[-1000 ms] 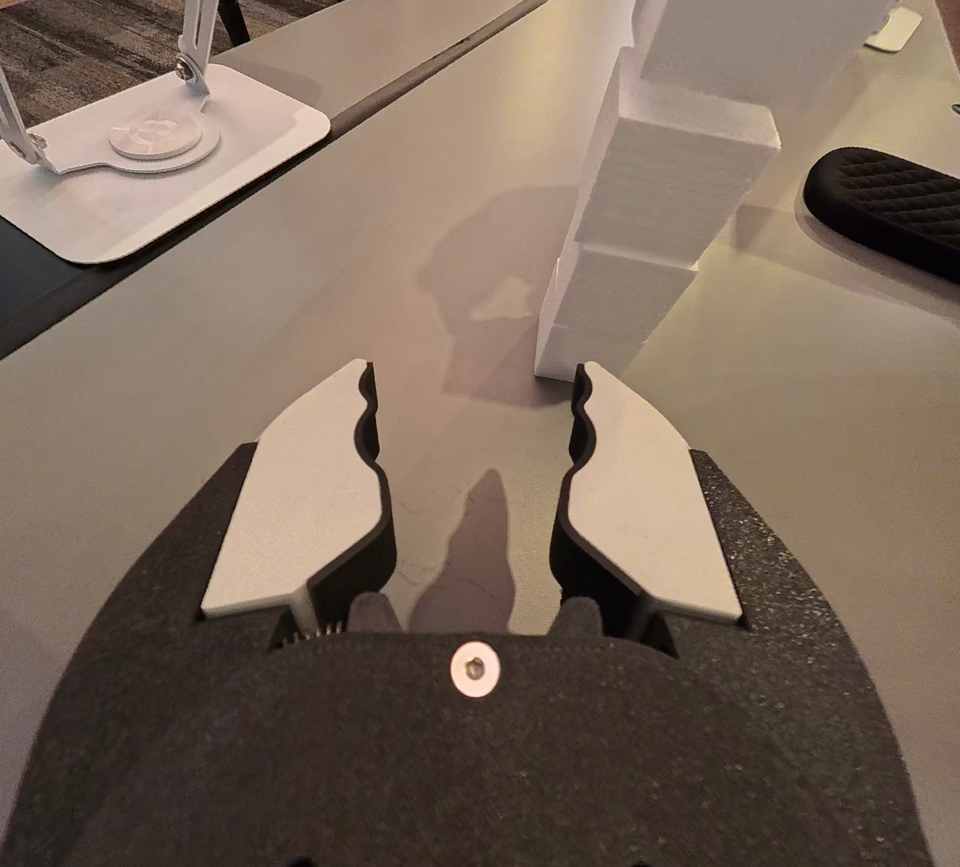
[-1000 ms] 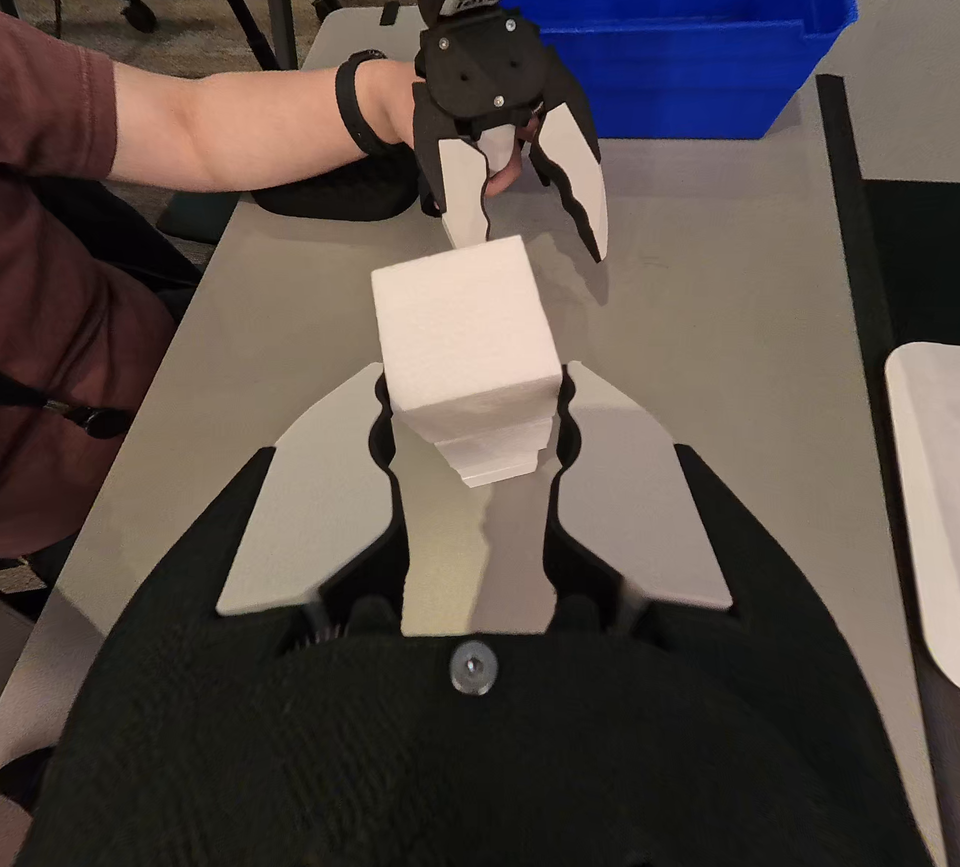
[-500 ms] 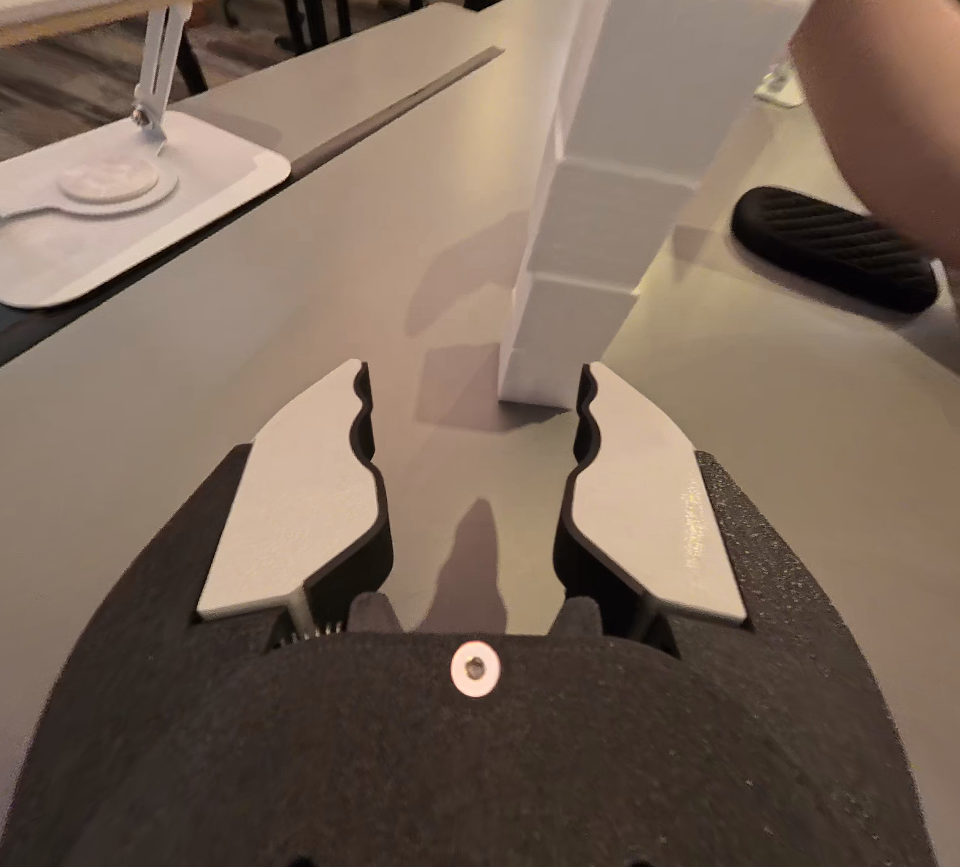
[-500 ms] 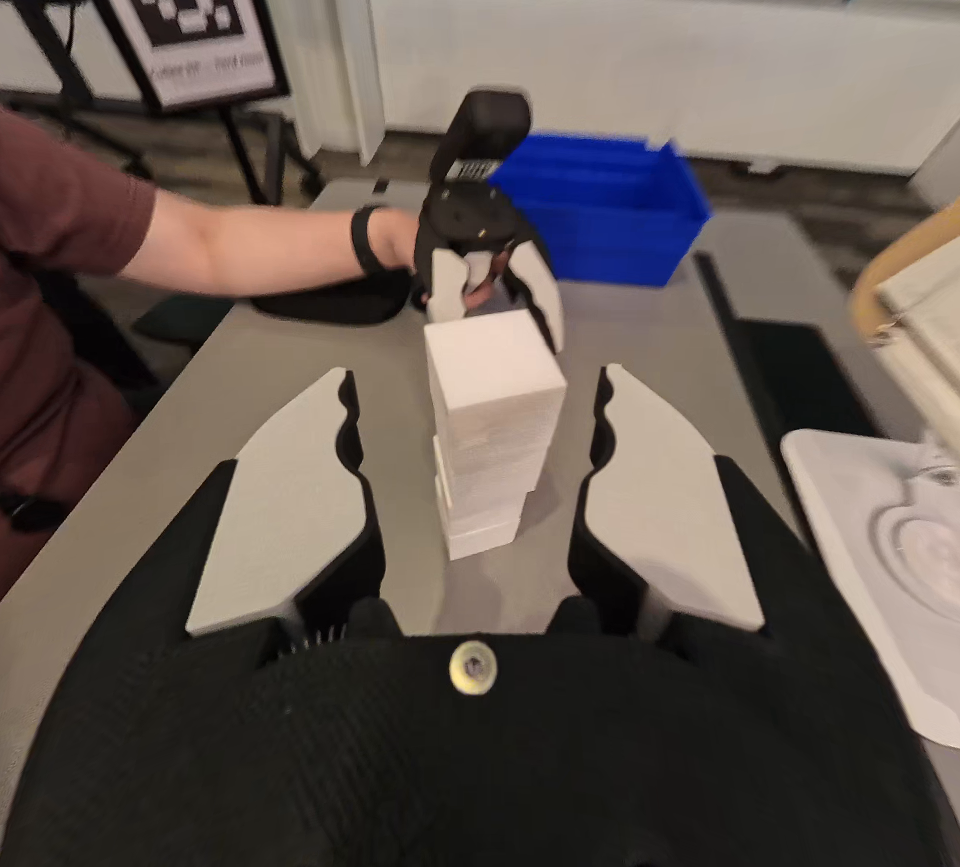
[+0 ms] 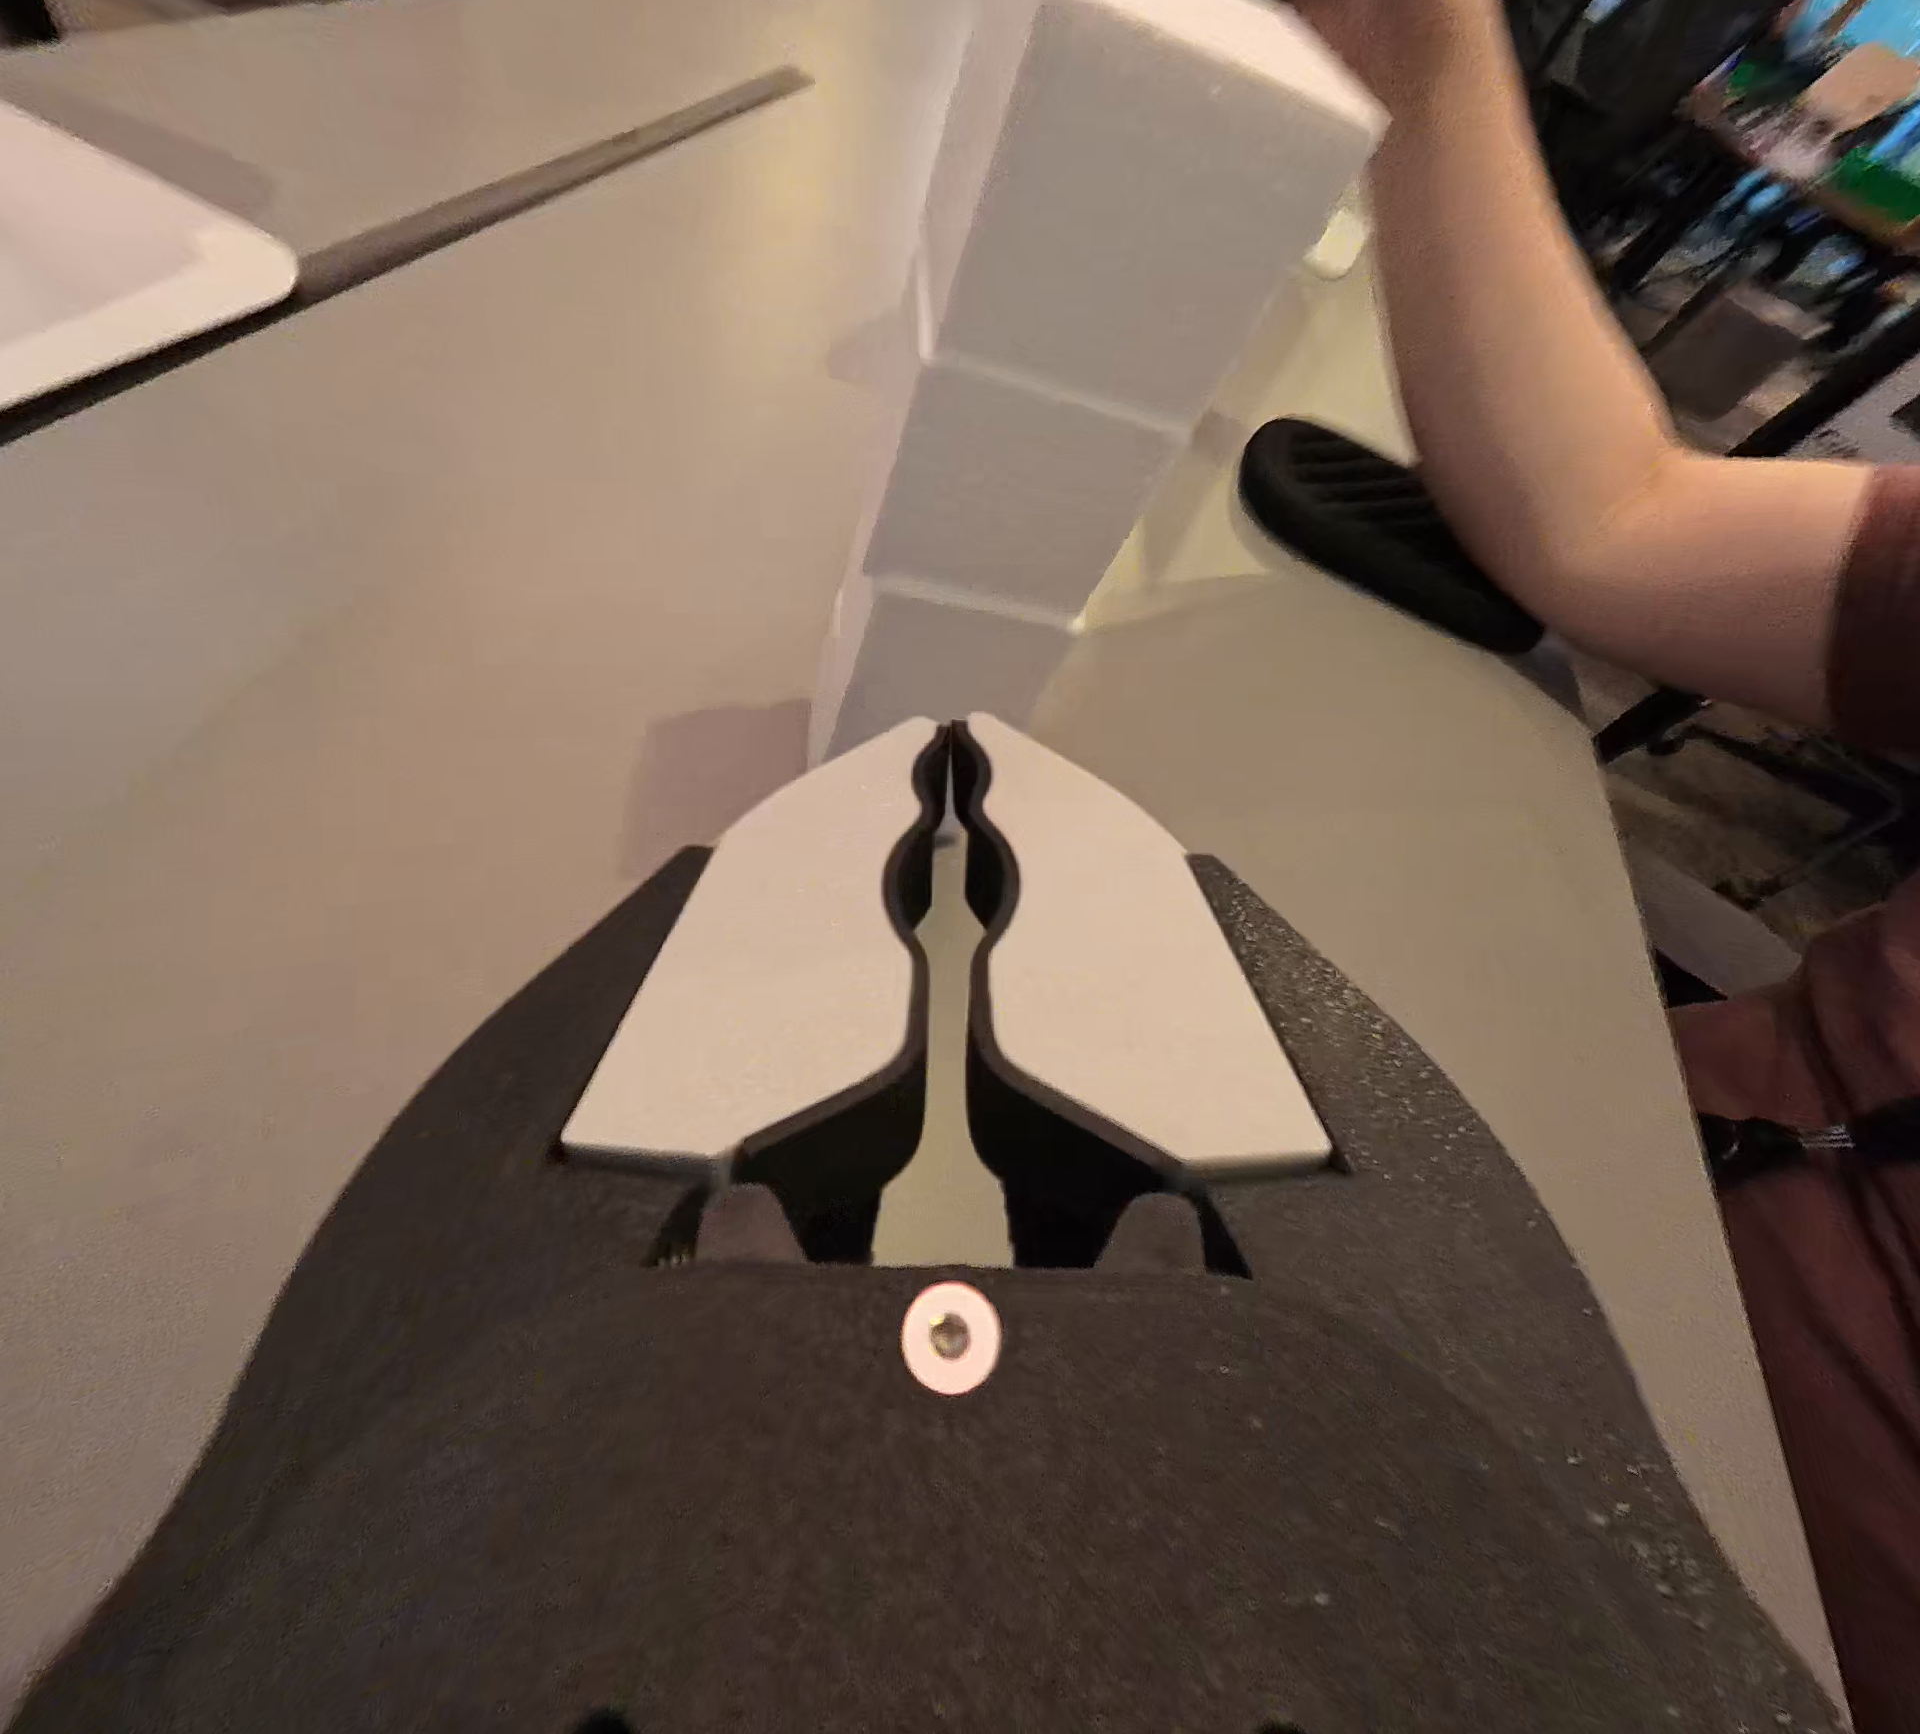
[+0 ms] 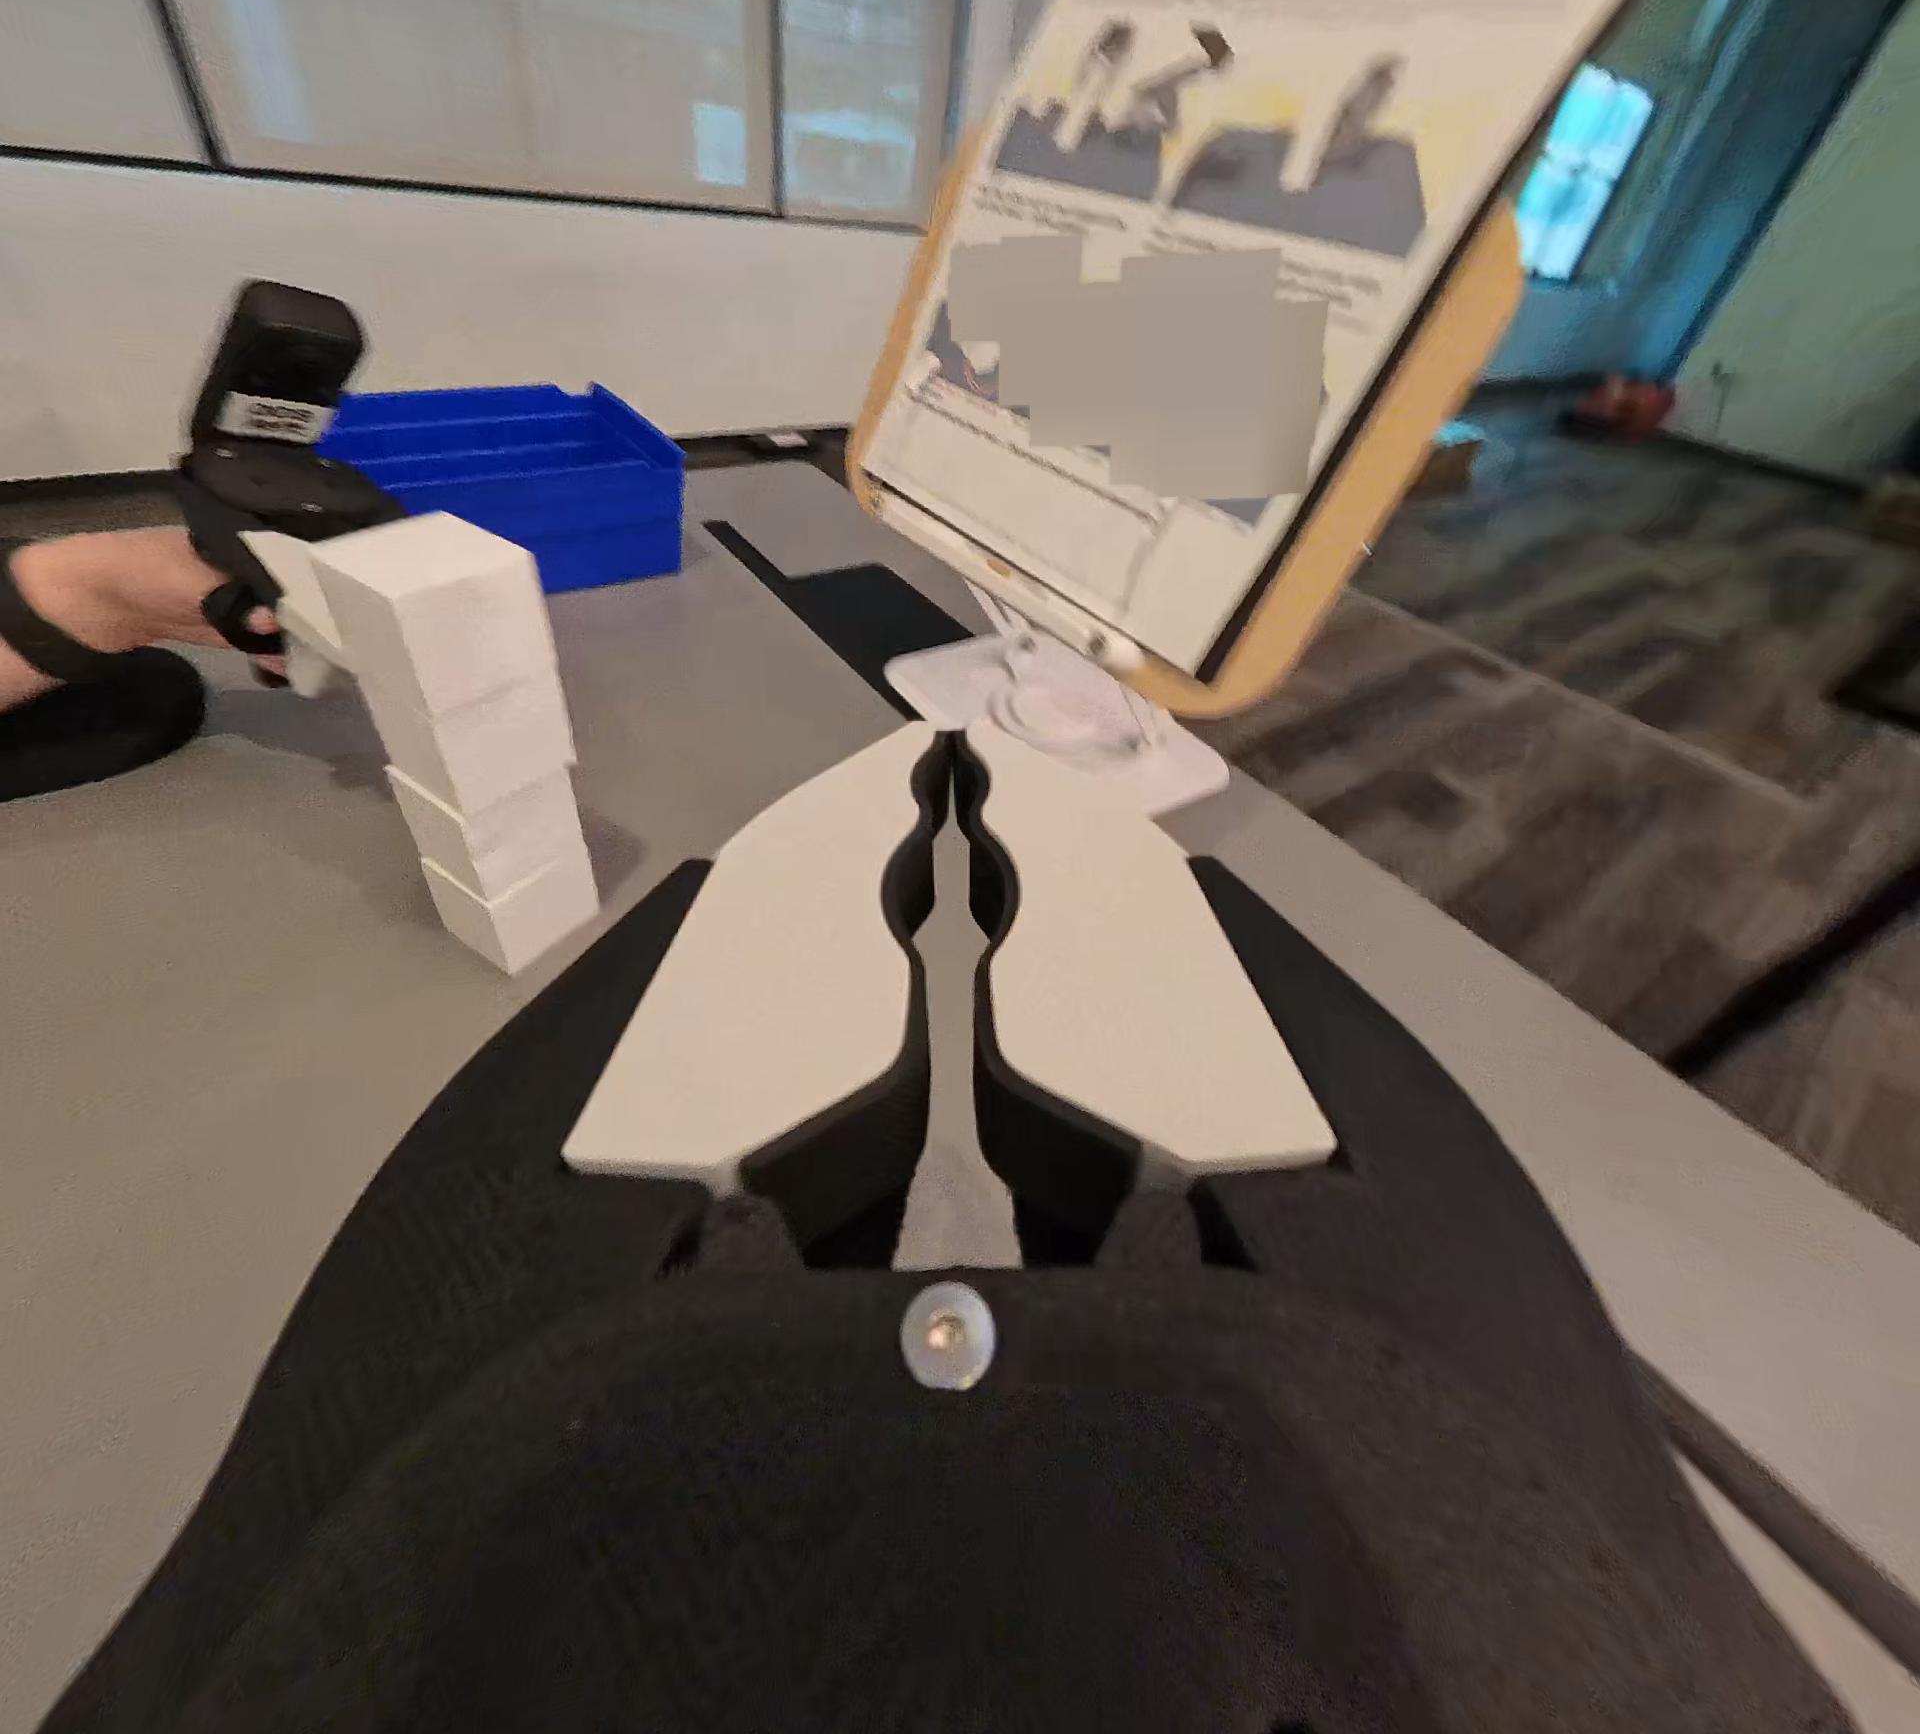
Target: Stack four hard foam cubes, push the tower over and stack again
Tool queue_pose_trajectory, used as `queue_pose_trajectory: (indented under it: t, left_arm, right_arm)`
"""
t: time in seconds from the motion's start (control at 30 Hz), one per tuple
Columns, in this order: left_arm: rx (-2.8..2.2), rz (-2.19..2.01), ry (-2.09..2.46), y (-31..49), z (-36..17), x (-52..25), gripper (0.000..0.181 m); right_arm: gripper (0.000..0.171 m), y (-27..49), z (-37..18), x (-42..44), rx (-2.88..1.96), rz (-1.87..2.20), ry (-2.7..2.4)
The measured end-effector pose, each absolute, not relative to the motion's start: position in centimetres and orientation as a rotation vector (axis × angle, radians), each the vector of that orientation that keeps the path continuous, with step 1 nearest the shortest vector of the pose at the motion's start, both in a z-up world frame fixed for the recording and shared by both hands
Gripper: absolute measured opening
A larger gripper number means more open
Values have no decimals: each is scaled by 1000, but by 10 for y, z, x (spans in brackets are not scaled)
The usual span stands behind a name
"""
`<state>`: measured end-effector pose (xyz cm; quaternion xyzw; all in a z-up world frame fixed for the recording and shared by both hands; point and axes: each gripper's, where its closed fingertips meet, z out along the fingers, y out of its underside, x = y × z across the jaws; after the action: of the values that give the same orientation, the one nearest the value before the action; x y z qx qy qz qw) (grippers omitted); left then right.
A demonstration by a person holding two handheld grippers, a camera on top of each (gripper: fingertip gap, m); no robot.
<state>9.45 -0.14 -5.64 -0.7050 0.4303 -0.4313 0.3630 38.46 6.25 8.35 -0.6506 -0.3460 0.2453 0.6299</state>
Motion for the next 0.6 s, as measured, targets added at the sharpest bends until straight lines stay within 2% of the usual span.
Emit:
queue_pose_trajectory:
  t: [0.13,0.33,0.43,0.6]
  left_arm:
    - [-2031,-800,947,15,-73,74,0]
    - [-2323,-659,545,13,-98,52,0]
    - [-2383,-496,505,17,-110,50,0]
    - [-2380,-456,579,21,-101,87,0]
  right_arm:
    - [1,66,74,409,-1616,517,-721]
    - [0,59,69,441,-1779,470,-607]
    - [1,52,56,452,-1886,459,-600]
    - [1,48,47,463,-1944,440,-594]
